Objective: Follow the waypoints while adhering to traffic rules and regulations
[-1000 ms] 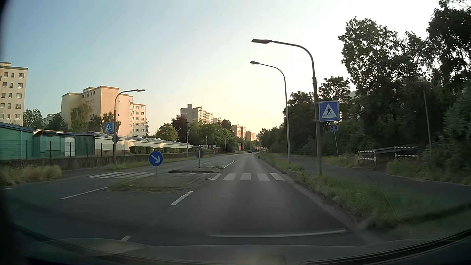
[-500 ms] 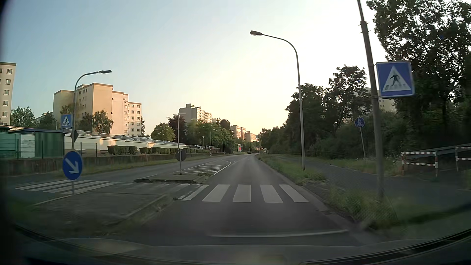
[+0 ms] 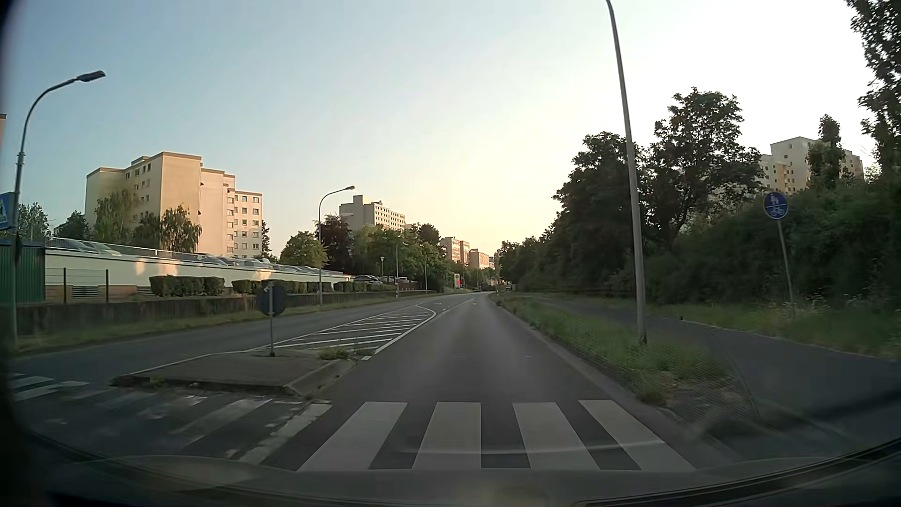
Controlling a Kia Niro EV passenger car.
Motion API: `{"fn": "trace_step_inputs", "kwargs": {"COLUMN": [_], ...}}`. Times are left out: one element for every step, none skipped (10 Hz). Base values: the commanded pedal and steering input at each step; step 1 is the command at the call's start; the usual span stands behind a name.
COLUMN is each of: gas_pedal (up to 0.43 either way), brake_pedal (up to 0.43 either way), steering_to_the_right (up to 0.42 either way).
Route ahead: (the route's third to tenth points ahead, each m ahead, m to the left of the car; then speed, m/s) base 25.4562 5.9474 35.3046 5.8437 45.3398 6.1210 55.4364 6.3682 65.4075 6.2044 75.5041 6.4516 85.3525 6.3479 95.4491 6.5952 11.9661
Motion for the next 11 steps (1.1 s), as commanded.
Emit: {"fn": "trace_step_inputs", "kwargs": {"gas_pedal": [0.039, 0.039, 0.039, 0.039, 0.039, 0.039, 0.039, 0.039, 0.039, 0.039, 0.039], "brake_pedal": [0.030, 0.030, 0.030, 0.030, 0.030, 0.024, 0.030, 0.030, 0.030, 0.030, 0.030], "steering_to_the_right": [-0.006, -0.008, -0.010, -0.011, -0.012, -0.013, -0.015, -0.016, -0.016, -0.016, -0.017]}}
